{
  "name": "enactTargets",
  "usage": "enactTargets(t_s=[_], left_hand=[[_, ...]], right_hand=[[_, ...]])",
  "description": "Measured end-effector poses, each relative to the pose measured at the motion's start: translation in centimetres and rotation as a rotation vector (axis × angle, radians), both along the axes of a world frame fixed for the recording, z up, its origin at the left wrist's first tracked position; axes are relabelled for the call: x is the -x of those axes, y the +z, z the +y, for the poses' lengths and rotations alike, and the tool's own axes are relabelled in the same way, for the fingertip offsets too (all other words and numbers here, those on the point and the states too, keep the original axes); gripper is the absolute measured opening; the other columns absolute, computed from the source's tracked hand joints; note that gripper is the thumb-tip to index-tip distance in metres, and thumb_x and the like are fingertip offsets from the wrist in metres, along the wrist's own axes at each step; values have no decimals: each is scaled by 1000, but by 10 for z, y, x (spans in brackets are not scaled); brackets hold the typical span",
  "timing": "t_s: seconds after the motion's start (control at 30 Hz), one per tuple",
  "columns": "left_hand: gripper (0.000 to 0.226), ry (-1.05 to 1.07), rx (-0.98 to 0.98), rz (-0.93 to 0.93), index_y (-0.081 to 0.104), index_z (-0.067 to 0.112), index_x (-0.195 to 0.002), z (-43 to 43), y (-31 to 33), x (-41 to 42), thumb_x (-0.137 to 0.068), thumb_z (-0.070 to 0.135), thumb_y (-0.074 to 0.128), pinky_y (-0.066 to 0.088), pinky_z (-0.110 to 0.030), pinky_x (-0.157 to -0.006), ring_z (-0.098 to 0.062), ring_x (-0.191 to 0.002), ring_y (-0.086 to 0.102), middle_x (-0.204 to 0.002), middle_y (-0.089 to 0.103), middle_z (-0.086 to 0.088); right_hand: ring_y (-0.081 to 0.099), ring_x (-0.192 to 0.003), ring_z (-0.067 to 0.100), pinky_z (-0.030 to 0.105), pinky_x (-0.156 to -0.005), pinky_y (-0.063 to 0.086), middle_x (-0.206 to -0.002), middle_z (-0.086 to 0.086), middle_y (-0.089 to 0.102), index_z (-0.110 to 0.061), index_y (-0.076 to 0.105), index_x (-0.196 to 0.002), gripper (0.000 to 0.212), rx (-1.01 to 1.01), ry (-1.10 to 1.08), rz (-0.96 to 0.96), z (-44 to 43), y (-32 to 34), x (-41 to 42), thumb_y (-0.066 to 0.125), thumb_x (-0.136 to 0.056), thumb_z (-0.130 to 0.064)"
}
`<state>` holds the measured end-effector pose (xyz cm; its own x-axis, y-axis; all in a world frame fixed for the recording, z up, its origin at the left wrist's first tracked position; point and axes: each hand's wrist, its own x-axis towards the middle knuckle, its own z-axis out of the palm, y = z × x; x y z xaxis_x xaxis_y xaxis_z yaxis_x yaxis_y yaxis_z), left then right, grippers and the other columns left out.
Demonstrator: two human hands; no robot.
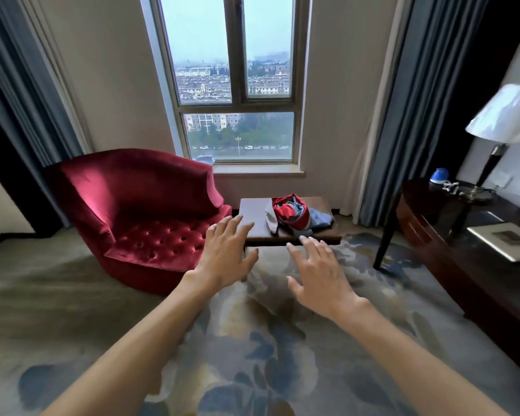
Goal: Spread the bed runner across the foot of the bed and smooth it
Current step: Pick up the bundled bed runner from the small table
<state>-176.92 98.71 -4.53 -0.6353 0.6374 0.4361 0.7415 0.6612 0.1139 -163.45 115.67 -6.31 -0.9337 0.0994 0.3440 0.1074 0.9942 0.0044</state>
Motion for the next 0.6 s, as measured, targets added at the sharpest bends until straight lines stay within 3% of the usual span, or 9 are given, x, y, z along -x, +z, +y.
enactTargets(t_s=[0.2,0.37,0.6], left_hand=[[63,-31,-18,-21,40,19,-139,57,-16,110,-83,44,56,18,-45,-111,-30,-138,22,-148,34,-9],[64,-105,-6,-38,40,20,-138,105,-17,195,-81,47,49,17,-44,-110,-29,-138,23,-148,35,-9],[65,-111,-12,-100,41,22,-138,173,-24,297,-79,48,46,19,-46,-110,-33,-137,26,-147,38,-11]], right_hand=[[30,-137,30,44,-116,20,-146,15,35,-18,34,-143,70,-1,-24,-23,51,-15,110,59,-84,-45],[39,-131,30,45,-112,26,-140,14,44,-20,40,-139,72,15,-73,-22,94,-12,191,66,-77,-45],[39,-131,30,42,-113,22,-138,14,45,-17,43,-138,69,52,-124,-14,162,-12,278,67,-78,-42]])
